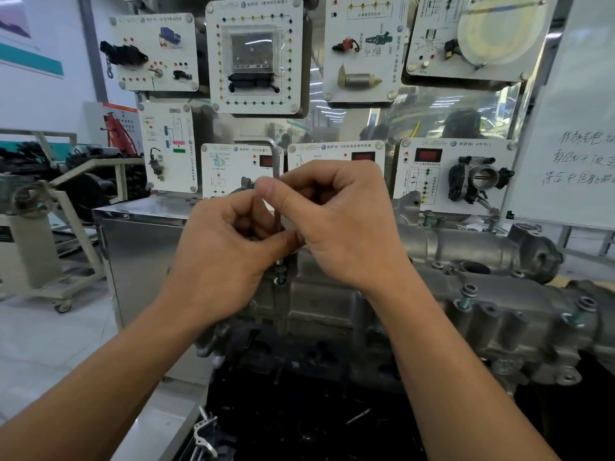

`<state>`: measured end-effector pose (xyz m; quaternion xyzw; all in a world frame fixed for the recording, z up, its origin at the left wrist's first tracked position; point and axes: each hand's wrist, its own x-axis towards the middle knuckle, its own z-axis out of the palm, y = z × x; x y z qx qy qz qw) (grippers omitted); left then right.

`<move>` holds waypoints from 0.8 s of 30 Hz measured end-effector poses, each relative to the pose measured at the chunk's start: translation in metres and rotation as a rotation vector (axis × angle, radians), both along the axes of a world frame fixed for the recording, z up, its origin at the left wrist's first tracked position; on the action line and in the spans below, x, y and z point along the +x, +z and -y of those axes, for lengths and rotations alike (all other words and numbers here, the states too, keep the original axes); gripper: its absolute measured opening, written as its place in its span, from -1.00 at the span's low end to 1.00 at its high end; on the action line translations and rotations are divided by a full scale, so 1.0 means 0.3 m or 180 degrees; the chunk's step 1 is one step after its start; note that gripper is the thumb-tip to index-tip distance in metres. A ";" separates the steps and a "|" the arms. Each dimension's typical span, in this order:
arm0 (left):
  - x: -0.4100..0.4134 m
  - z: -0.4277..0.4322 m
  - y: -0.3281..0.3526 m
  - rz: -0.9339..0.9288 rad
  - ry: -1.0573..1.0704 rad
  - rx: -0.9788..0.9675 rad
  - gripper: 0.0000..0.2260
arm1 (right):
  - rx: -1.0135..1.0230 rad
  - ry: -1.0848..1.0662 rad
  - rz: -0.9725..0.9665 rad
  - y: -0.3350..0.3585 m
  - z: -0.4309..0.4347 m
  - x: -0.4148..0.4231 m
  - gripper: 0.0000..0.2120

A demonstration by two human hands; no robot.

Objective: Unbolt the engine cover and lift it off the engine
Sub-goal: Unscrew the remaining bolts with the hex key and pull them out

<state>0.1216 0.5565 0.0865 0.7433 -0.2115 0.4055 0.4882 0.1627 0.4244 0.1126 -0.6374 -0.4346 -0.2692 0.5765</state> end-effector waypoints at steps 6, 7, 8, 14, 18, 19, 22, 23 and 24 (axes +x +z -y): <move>0.006 -0.036 0.005 -0.0406 -0.0467 0.0291 -0.75 | -0.0325 -0.0015 0.0120 0.001 0.007 0.003 -0.85; 0.003 -0.047 0.005 -0.0500 -0.0624 0.0382 -0.78 | -0.0407 -0.0060 0.0138 0.001 0.008 0.002 -0.84; -0.001 -0.057 0.004 -0.0558 -0.0705 0.0482 -0.78 | -0.0458 -0.0061 0.0108 0.000 0.010 0.001 -0.83; -0.001 -0.042 -0.008 -0.0245 -0.0415 0.0190 -0.71 | -0.0305 0.0137 0.0028 -0.001 0.010 -0.004 -0.85; 0.000 -0.006 -0.007 0.0031 -0.0124 0.0130 -0.49 | -0.0021 0.0105 0.0089 -0.003 0.008 0.004 -0.91; 0.001 -0.002 -0.006 0.0058 -0.0097 0.0131 -0.48 | 0.0001 0.0102 0.0114 -0.003 0.012 0.005 -0.91; 0.002 0.004 -0.005 -0.0013 -0.0060 0.0186 -0.46 | -0.0001 0.0158 0.0076 -0.004 0.013 0.002 -0.90; 0.003 0.001 -0.004 -0.0083 -0.0107 0.0235 -0.49 | -0.0023 0.0193 0.0039 -0.004 0.012 0.000 -0.89; 0.003 -0.006 -0.003 -0.0170 -0.0225 0.0271 -0.56 | -0.0058 0.0213 0.0012 -0.004 0.011 -0.001 -0.88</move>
